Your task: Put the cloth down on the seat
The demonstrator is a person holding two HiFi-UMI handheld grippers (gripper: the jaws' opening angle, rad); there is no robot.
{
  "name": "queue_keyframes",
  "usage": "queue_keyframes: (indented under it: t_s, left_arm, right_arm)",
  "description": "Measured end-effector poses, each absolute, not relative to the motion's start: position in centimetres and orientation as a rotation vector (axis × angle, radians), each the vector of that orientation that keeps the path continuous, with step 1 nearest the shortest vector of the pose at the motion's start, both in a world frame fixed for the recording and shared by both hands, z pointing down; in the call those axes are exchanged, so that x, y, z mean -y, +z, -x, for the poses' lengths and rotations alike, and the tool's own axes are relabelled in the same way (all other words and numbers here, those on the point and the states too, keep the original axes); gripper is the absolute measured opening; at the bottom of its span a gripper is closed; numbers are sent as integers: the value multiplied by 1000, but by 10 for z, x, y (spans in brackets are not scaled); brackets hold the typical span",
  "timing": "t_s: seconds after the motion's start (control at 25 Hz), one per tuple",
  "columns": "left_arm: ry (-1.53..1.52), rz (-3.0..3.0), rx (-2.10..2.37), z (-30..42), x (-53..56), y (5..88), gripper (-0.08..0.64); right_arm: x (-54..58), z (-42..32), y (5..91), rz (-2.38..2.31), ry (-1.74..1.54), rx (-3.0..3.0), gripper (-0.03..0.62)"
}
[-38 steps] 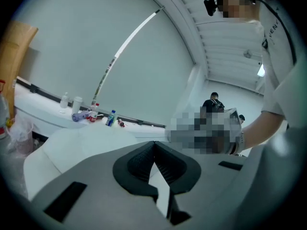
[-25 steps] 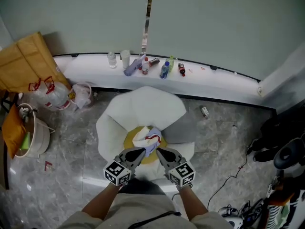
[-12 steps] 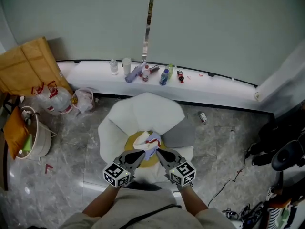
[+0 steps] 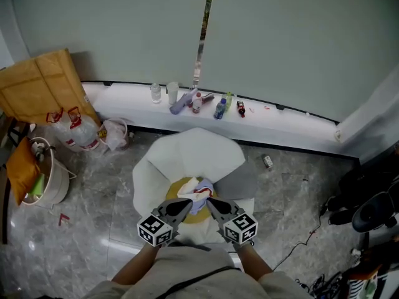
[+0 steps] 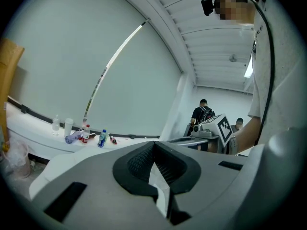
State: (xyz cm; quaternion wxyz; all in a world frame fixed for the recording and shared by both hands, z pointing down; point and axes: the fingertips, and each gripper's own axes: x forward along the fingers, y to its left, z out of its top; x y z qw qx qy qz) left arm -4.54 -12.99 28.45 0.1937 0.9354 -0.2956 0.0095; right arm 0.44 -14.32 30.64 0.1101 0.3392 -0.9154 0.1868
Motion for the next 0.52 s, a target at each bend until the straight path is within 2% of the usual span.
queue_keyframes:
  t_s: [0.52]
  left_arm:
    - [26,-2596,870,60,144,288,14]
  right_arm:
    - [149,-10,315,-1004,596,2689,18]
